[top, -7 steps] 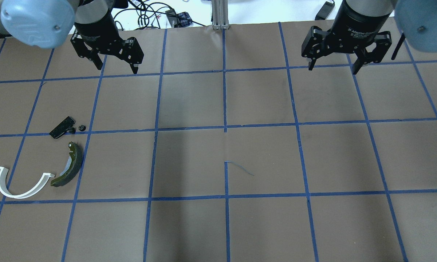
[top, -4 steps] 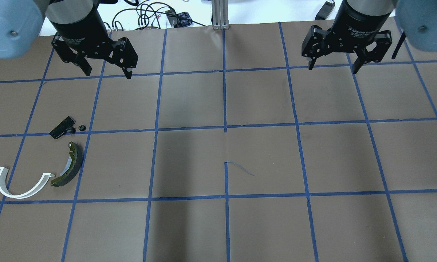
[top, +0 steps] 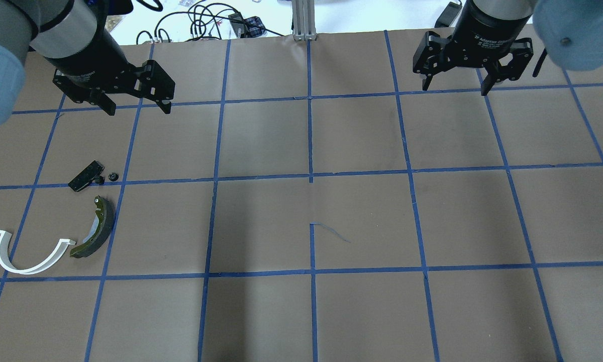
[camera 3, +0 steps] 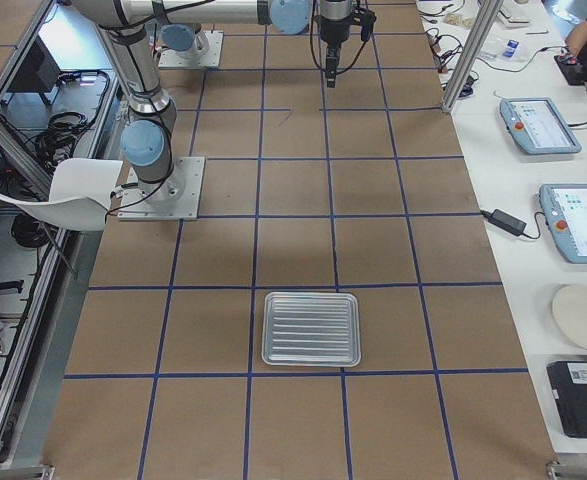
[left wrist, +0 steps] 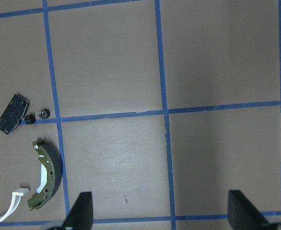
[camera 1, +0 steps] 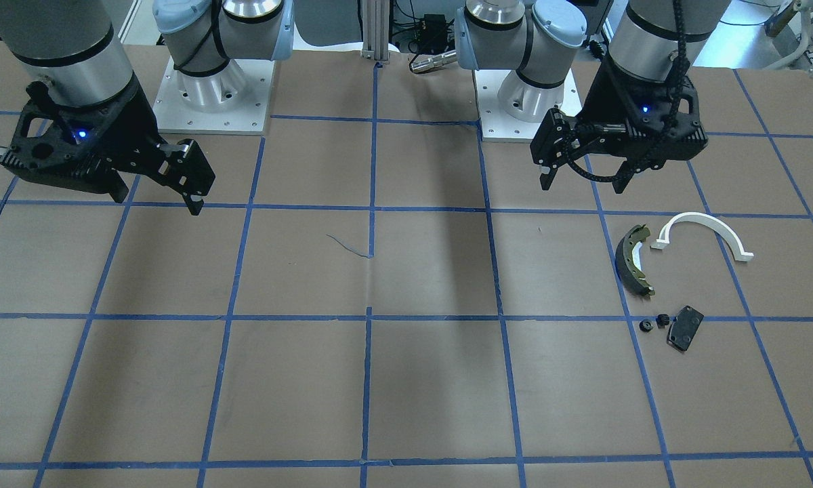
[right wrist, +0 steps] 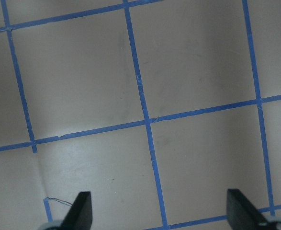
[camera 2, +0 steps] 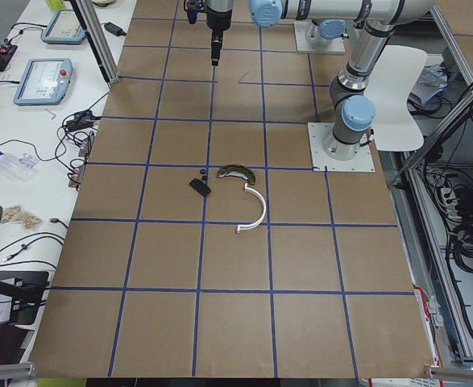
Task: Place bearing gear from tray to pile
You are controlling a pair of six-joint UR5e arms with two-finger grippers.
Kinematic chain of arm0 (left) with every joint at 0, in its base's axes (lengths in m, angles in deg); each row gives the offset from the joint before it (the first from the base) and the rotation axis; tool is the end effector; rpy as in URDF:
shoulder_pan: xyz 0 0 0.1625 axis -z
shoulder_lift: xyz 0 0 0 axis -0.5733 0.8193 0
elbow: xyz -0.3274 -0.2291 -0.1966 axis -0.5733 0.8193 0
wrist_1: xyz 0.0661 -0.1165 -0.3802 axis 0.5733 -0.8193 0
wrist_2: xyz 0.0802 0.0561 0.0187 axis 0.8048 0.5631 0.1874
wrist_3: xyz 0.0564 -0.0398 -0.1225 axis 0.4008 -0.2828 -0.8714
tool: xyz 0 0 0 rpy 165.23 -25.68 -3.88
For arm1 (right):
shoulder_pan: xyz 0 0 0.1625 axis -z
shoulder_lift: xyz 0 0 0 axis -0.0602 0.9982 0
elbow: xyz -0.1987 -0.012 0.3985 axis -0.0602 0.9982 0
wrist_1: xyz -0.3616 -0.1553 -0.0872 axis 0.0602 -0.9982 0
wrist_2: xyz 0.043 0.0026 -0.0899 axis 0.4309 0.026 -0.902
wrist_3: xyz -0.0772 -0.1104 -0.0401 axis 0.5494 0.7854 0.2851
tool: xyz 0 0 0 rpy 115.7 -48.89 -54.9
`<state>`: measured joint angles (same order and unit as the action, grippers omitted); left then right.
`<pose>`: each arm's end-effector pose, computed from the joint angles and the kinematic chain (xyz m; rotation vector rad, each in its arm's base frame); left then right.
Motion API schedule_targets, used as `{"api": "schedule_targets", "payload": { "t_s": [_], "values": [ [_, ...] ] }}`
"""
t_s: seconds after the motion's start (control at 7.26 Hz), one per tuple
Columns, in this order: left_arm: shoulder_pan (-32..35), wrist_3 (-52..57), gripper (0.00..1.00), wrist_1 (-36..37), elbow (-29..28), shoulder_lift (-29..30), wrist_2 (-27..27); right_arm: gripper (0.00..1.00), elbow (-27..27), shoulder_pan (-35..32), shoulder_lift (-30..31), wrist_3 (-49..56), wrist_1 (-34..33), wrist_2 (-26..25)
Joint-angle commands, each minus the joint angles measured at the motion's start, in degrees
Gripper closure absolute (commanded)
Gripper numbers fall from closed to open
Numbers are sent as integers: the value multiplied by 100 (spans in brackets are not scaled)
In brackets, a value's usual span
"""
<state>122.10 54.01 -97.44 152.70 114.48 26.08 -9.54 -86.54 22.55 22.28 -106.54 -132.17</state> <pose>-0.1125 -0.4875 0.4847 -0.0218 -3.1185 0.1705 0.1311 -0.5207 0.4719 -0.2677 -3.1195 0.1103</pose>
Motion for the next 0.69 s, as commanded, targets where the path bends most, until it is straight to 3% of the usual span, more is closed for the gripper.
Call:
{"api": "schedule_targets", "payload": {
  "t_s": [0.0, 0.14, 0.55],
  "values": [
    [-168, -1, 0, -471, -184, -30, 0, 0, -5, 8, -22, 18, -17, -56],
    [-177, -10, 0, -796, -499, 118, 9, 0, 21, 8, -14, 1, -17, -30],
    [-143, 69, 0, -746, -424, 111, -9, 0, -14, -1, 240, 1, 44, 49]
  ]
}}
